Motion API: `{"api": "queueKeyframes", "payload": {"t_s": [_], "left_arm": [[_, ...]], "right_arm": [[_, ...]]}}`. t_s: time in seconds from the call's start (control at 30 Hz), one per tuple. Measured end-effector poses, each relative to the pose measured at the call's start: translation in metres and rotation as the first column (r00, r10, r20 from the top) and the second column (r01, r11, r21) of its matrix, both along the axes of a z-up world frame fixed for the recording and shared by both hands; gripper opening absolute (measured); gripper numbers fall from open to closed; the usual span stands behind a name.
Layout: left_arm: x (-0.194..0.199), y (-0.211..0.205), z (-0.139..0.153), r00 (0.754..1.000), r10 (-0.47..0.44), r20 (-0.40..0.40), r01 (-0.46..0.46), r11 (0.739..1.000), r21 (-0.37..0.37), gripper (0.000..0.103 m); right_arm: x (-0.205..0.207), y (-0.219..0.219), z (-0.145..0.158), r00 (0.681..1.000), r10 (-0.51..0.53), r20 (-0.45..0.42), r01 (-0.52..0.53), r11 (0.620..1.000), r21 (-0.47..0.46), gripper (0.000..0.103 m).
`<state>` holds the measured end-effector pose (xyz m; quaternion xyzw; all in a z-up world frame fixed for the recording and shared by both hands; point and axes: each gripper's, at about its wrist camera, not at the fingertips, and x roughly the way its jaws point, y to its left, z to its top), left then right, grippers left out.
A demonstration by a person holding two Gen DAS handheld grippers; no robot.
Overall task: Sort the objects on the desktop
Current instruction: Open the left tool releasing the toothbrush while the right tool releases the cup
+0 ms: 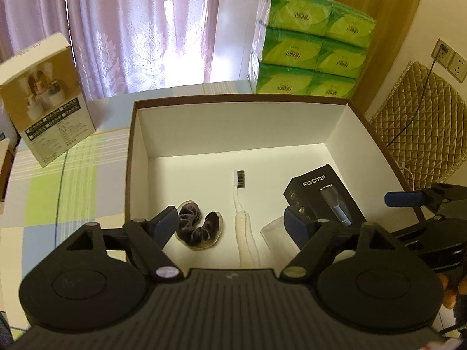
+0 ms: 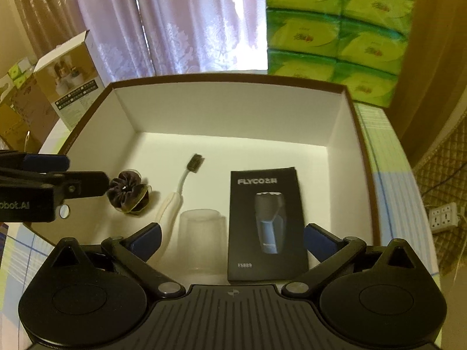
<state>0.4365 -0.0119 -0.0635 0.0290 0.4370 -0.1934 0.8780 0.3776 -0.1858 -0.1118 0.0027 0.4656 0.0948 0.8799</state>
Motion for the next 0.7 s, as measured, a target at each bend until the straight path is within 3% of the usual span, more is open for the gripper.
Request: {"api": "queueKeyframes", "payload": {"t_s": [0.7], "left_arm": [[-0.087,0.019,0.05,0.992,0.034,0.118,-0.037,0.999,0.028,0.085]], "right_arm": [[-0.074,-0.003,0.057,0.994,-0.004,0.107,-0.001,0.999,0.05,0.101]]}}
